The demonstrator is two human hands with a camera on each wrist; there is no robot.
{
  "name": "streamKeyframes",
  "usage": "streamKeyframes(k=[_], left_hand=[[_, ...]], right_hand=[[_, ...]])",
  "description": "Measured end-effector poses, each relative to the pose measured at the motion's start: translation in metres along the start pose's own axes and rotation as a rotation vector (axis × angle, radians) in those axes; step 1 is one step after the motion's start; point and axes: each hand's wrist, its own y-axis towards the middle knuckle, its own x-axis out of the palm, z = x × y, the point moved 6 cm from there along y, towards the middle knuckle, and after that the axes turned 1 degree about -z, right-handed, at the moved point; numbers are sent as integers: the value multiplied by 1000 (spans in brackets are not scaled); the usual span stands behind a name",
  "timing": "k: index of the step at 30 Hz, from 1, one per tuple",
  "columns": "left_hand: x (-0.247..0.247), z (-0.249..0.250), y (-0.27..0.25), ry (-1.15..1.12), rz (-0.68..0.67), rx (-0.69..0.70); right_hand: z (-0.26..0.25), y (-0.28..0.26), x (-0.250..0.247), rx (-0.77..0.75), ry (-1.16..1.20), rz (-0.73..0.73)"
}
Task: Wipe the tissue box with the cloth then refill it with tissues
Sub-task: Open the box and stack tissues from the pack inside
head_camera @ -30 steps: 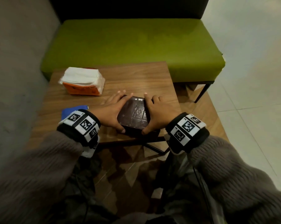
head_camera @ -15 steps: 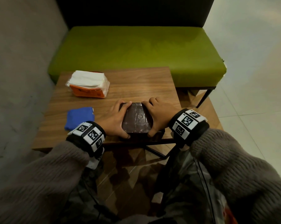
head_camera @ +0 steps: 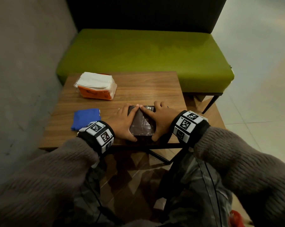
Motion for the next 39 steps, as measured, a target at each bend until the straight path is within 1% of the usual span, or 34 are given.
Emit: streamKeyframes(k=[10, 16, 21, 22, 23, 24, 27, 28, 29, 32, 35, 37, 39], left_hand=[[3, 2, 0, 9, 42, 4], [4, 1, 0, 15, 15, -15], [-4, 0, -8, -65, -40, 10], [-9, 0, -14, -90, -26, 18], [-15, -1, -21, -111, 14, 29], [-22, -3, -29, -123, 87, 50], [-45, -12, -55, -80, 446, 184], [-51, -15, -62, -57, 547, 233], [-55, -17, -67, -55, 618, 274], [-70, -17, -70, -108, 760, 336], [-95, -10, -75, -143, 934, 367], [-112, -5, -78, -162, 987, 373], [-126, -17, -74, -185, 998, 309]], right_hand=[[5, 0, -8, -71, -6, -7], [8, 2, -12, -64, 52, -78], [7, 2, -7, -57, 103, -54], [9, 2, -7, -57, 120, -64], [11, 2, -7, -58, 144, -83], [14, 1, -9, -60, 178, -101], [23, -3, -22, -70, 279, -81], [26, -6, -30, -78, 317, -52], [29, -11, -39, -89, 372, -20], [36, -28, -67, -165, 635, 52], [37, -38, -78, -224, 780, 73], [39, -43, -75, -226, 860, 95], [44, -48, -66, -175, 1068, 184]])
